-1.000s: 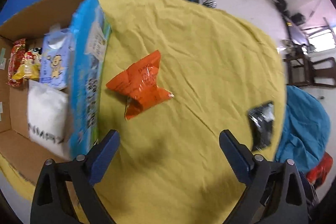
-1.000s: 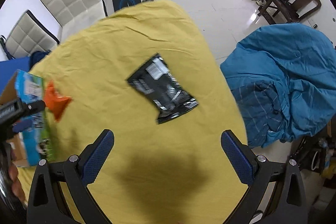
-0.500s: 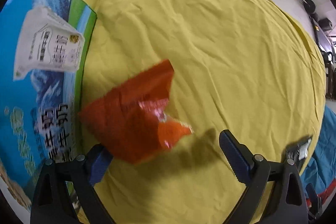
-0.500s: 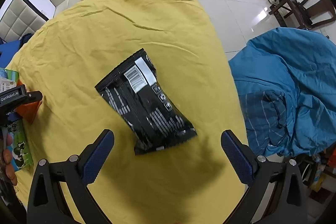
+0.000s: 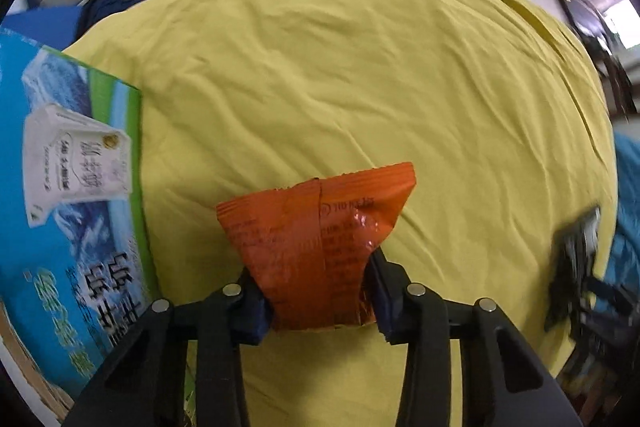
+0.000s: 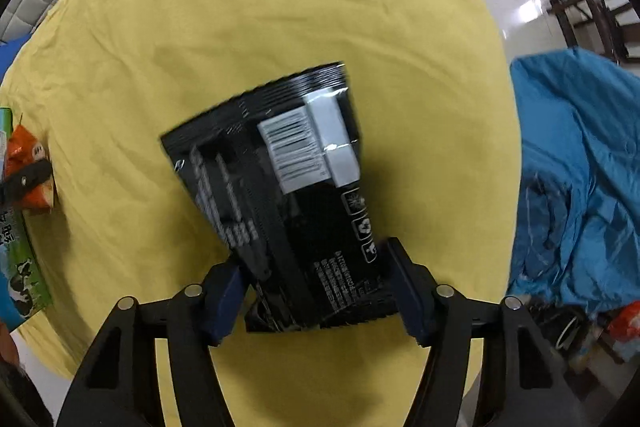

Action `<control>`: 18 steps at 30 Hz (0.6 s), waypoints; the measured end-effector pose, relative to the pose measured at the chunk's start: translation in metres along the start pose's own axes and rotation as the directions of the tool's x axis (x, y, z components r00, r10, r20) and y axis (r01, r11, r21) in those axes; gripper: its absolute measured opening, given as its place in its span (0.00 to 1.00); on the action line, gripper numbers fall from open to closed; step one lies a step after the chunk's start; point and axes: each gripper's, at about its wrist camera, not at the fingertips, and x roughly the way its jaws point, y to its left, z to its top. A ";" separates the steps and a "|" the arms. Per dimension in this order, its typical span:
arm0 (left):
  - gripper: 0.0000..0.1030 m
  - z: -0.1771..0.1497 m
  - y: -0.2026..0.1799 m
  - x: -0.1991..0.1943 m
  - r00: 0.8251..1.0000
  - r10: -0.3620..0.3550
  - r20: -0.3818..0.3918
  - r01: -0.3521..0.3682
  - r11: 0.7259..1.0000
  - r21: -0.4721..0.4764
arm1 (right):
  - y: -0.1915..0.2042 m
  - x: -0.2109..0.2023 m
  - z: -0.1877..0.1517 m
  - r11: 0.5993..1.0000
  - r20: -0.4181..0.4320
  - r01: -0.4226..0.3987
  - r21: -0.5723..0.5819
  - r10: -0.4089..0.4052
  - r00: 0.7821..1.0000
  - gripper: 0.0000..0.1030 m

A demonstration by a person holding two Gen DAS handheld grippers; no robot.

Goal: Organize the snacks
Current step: 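Grasp the orange chip bag with left tool while right tool grasps black foil pouch, then lift both held bags off the table and carry them toward the box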

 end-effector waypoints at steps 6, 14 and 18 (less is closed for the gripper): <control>0.33 -0.034 -0.011 -0.004 0.998 -0.044 -0.042 0.047 0.996 0.072 | 0.006 0.001 -0.031 0.997 -0.064 -0.065 0.032 0.067 0.996 0.58; 0.48 -0.078 -0.026 0.010 0.995 0.017 -0.100 0.000 0.987 0.162 | 0.027 0.014 -0.084 1.000 -0.065 -0.029 0.007 0.029 0.997 0.58; 0.66 -0.067 -0.022 0.028 0.989 0.006 -0.146 0.011 0.993 0.116 | 0.031 0.019 -0.084 1.000 -0.063 -0.008 0.005 0.009 0.998 0.59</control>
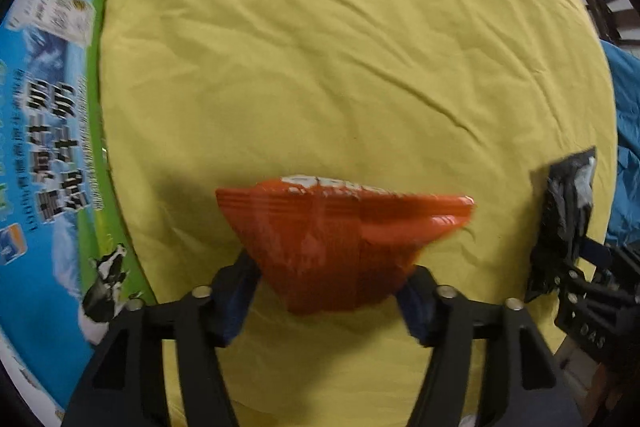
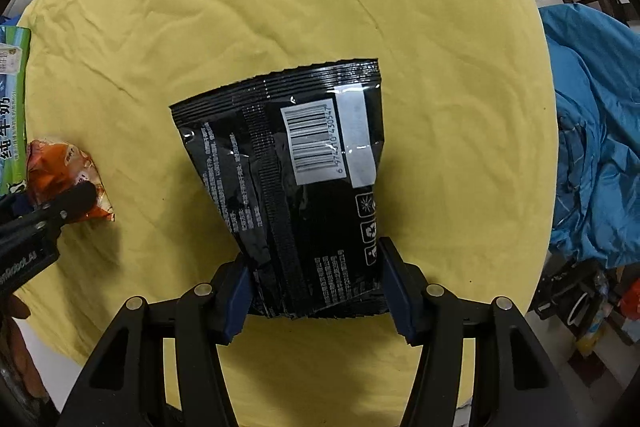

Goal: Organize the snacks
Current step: 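Lift both held bags off the table and carry them toward the box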

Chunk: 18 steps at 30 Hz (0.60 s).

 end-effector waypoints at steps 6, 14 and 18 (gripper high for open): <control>0.99 0.010 -0.006 0.017 0.997 -0.070 0.032 0.071 0.997 -0.032 | 0.003 -0.002 0.005 1.000 0.002 -0.004 -0.012 0.004 1.000 0.59; 1.00 0.002 -0.001 0.029 0.991 -0.122 0.051 0.128 0.983 -0.130 | 0.003 -0.017 -0.002 0.999 0.013 -0.040 -0.008 0.040 0.999 0.60; 0.97 0.004 0.017 0.035 0.990 -0.141 0.023 0.143 0.982 -0.125 | -0.004 -0.029 0.002 0.995 0.018 -0.099 0.008 0.099 0.995 0.72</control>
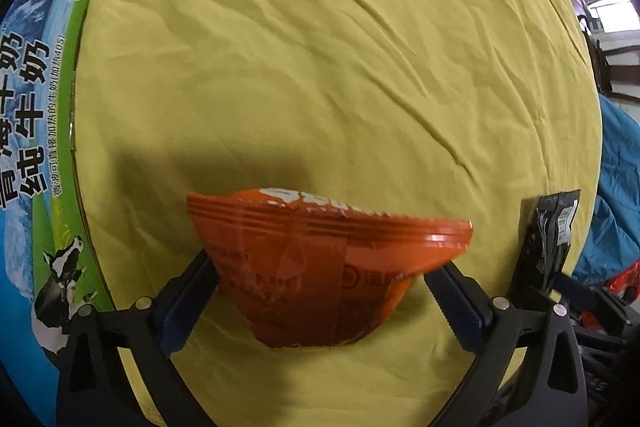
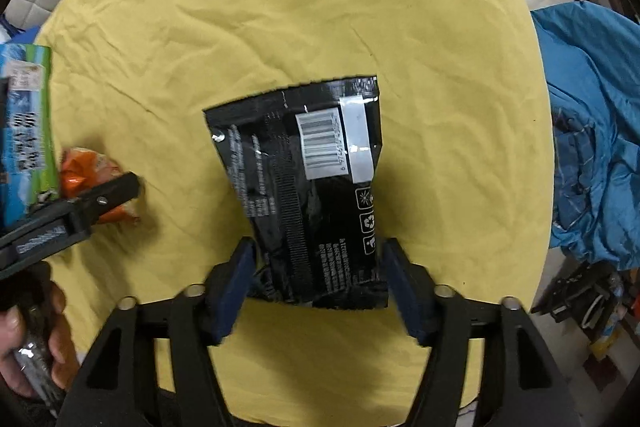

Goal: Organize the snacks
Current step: 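Lift both held bags off the table and carry them toward the box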

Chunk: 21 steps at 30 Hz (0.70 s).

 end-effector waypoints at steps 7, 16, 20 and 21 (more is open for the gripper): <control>0.59 -0.010 -0.006 -0.005 0.995 0.092 0.034 -0.095 0.993 0.072 | -0.005 0.011 0.014 0.999 -0.032 0.001 0.043 0.000 0.999 0.77; 0.45 -0.021 -0.021 -0.015 0.996 0.080 0.050 -0.084 0.993 0.081 | 0.017 0.020 0.004 0.996 -0.015 0.085 0.009 -0.085 0.996 0.58; 0.39 -0.038 -0.040 -0.019 0.993 0.096 0.073 -0.103 0.990 0.099 | 0.026 0.017 -0.002 0.994 0.001 0.109 0.009 -0.109 0.994 0.54; 0.38 -0.041 -0.041 -0.023 0.992 0.099 0.077 -0.107 0.988 0.107 | 0.028 0.016 -0.006 0.994 0.006 0.113 0.011 -0.113 0.994 0.53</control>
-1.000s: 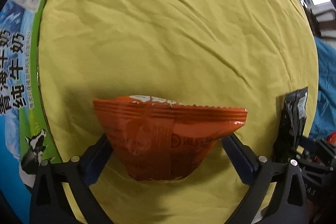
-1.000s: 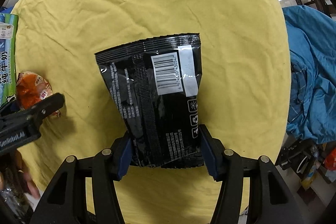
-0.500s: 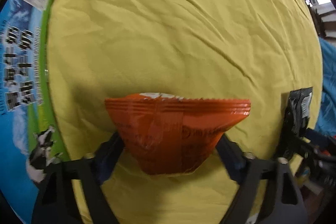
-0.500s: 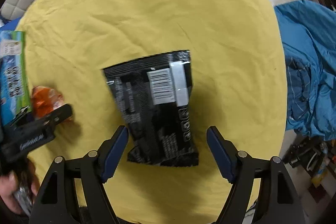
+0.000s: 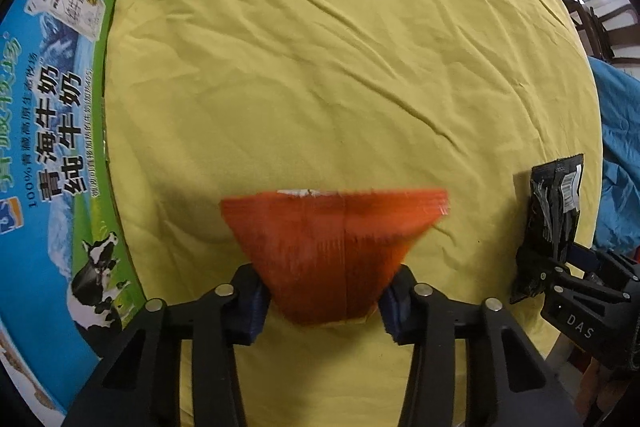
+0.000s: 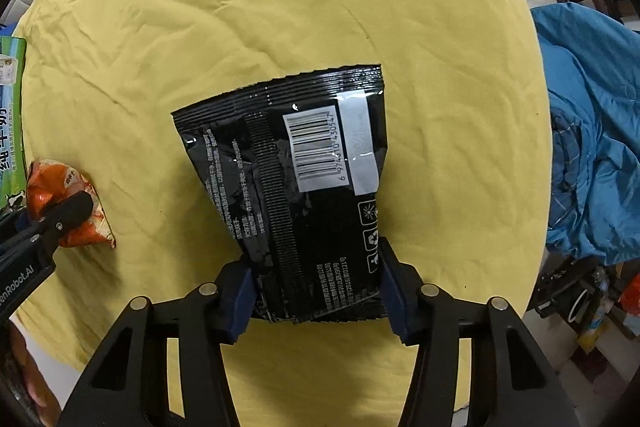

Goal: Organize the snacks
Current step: 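Lift both held bags off the table and carry them toward the box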

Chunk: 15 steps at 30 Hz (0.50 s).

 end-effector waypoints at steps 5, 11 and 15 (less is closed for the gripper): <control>0.29 -0.016 0.010 -0.037 0.999 0.016 0.033 -0.017 0.999 0.030 | 0.008 -0.011 -0.014 1.000 0.032 -0.007 0.010 0.007 0.999 0.50; 0.28 -0.023 0.006 -0.048 0.999 0.023 0.041 -0.023 1.000 0.009 | 0.008 -0.032 -0.023 0.999 0.065 -0.030 0.011 0.029 0.997 0.50; 0.28 -0.034 0.011 -0.070 0.998 0.000 0.065 0.000 1.000 -0.001 | 0.009 -0.055 -0.028 0.999 0.095 -0.049 0.006 0.049 0.994 0.50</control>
